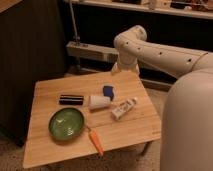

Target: Place the white sponge in the ceramic bowl

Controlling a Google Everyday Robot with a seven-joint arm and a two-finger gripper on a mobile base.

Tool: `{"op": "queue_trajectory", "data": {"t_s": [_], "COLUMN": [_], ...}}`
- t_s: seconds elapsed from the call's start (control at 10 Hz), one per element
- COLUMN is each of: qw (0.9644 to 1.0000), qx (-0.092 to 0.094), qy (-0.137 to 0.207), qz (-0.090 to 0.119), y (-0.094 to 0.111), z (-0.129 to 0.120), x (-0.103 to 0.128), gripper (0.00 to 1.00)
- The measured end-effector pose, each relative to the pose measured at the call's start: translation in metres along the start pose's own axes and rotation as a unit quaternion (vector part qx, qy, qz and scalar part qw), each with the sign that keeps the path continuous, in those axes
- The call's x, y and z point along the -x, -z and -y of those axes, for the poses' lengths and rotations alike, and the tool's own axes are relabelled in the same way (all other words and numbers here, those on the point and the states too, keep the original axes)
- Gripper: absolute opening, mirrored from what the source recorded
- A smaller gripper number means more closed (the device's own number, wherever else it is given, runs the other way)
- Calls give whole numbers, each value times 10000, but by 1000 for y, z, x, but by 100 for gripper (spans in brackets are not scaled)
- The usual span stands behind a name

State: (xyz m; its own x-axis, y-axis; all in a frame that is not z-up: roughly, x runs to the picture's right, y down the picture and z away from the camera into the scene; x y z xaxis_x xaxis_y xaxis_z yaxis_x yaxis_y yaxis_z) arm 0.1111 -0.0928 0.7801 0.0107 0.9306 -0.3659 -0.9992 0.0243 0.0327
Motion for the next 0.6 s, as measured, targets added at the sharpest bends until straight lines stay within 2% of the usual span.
{"op": "queue_trajectory", "data": {"t_s": [0.2,0.3,0.4,0.5,0.6], "qw": [10000,9998,9989,9982,9966], "qx": [36,172,437,548,715], "qy": [10,61,115,188,337], "qz": [-12,-54,-117,-159,-241], "y": [0,-2,-9,-15,-26], "z": [0,-3,-11,-21,-45], "x": [1,1,3,5,3], "gripper": [80,80,80,80,80]}}
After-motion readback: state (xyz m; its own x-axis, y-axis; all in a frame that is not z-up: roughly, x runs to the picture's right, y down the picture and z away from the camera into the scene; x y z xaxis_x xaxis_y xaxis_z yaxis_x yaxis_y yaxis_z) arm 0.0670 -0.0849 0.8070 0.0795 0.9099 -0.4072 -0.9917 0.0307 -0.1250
